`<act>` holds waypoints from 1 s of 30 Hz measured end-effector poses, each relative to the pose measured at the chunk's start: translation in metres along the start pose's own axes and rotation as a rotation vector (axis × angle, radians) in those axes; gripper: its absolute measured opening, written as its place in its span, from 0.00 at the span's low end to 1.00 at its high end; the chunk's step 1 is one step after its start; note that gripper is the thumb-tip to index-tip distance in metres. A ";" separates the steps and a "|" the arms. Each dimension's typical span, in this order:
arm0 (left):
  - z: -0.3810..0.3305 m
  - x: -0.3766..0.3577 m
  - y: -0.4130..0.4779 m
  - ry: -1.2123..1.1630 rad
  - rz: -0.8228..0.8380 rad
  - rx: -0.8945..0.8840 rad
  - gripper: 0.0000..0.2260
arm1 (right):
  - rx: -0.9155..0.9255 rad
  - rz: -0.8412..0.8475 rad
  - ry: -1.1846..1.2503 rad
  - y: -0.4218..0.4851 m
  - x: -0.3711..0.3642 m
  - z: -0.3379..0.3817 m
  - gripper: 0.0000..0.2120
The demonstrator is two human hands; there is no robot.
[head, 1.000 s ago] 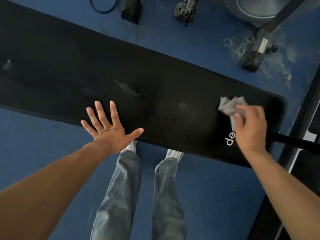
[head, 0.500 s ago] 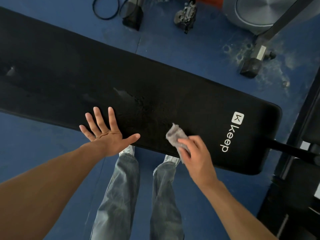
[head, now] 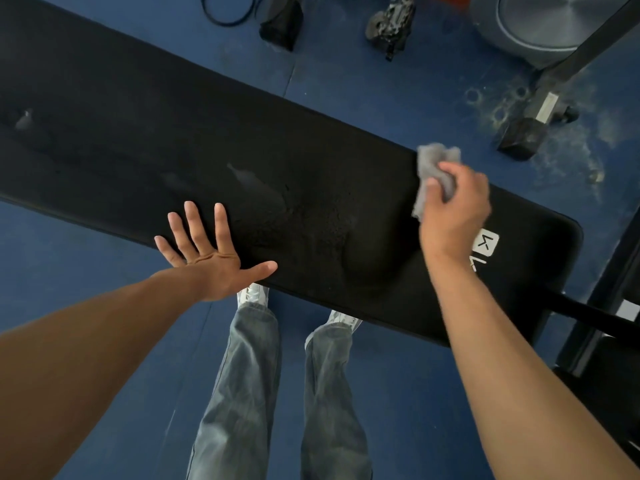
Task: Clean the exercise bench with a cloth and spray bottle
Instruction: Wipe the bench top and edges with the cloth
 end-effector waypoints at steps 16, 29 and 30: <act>0.002 -0.006 0.004 -0.017 -0.046 -0.030 0.55 | -0.392 0.007 -0.035 -0.186 0.062 -0.033 0.12; 0.018 -0.025 0.015 -0.133 -0.227 -0.210 0.54 | 0.244 0.317 0.168 -0.165 -0.023 0.070 0.11; 0.020 -0.028 0.017 -0.142 -0.259 -0.228 0.54 | 0.254 0.267 0.120 -0.145 -0.019 0.061 0.10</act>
Point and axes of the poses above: each hand's wrist, its own y-axis towards the middle knuckle, its own x-axis out of the back of the hand, z = x × y, the point moved 1 cm from there along y, towards the middle knuckle, and after that the axes turned 14 degrees about x, right-handed, at the moved point
